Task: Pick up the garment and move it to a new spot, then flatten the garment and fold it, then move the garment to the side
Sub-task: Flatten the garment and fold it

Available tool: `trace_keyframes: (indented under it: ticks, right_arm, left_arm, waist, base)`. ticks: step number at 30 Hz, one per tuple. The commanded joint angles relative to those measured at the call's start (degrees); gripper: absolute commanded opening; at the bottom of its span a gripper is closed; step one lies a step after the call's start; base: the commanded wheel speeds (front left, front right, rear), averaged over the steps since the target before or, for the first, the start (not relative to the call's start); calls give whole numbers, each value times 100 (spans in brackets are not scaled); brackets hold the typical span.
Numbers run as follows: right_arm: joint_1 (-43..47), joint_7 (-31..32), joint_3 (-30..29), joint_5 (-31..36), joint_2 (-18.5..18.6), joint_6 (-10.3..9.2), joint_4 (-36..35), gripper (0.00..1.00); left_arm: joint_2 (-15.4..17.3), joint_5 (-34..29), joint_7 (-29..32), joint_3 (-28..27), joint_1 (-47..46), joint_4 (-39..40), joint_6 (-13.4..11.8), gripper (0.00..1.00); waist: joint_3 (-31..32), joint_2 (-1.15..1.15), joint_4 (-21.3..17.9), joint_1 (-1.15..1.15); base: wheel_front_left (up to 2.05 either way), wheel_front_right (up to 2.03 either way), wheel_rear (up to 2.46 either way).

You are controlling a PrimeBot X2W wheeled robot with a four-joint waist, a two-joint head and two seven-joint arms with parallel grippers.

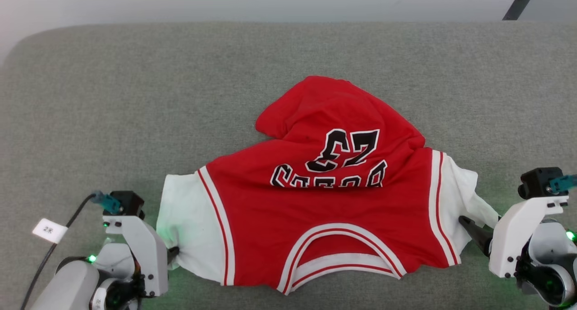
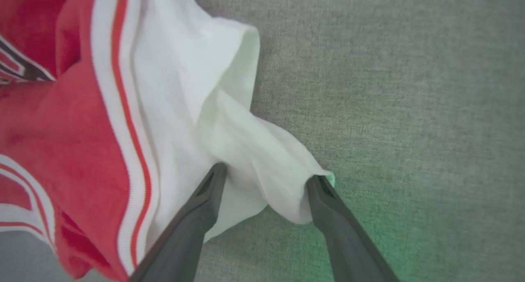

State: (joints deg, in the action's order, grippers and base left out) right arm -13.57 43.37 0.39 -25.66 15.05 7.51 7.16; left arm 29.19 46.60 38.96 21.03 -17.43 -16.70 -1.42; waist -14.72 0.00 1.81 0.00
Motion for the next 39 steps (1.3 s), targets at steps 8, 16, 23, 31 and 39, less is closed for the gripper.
trace_keyframes:
  ticks: [8,16,23,31,39]
  right_arm:
    - [-273,178,123,-76,-35,-5,848,0]
    - [-695,638,-107,-670,-60,-2,810,0]
    - [-1322,1178,-391,-1120,26,-2,448,0]
    - [-2504,1316,-611,-1117,-272,-2,337,0]
    - [-4029,547,-900,-765,-683,-2,1058,0]
  left_arm:
    - [-379,-42,-65,271,-71,-344,91,0]
    - [-188,-35,112,242,-406,-343,178,0]
    - [212,44,716,132,-1087,79,245,0]
    - [329,-52,1318,150,-2501,185,399,0]
    - [170,-485,998,294,-4068,-457,666,0]
  waist:
    - [14,0,64,0]
    - [219,0,70,0]
    - [659,0,67,0]
    - [1183,0,87,0]
    - [1486,0,67,0]
  base:
    - [0,0,0]
    - [0,0,0]
    - [0,0,0]
    - [0,0,0]
    - [0,0,0]
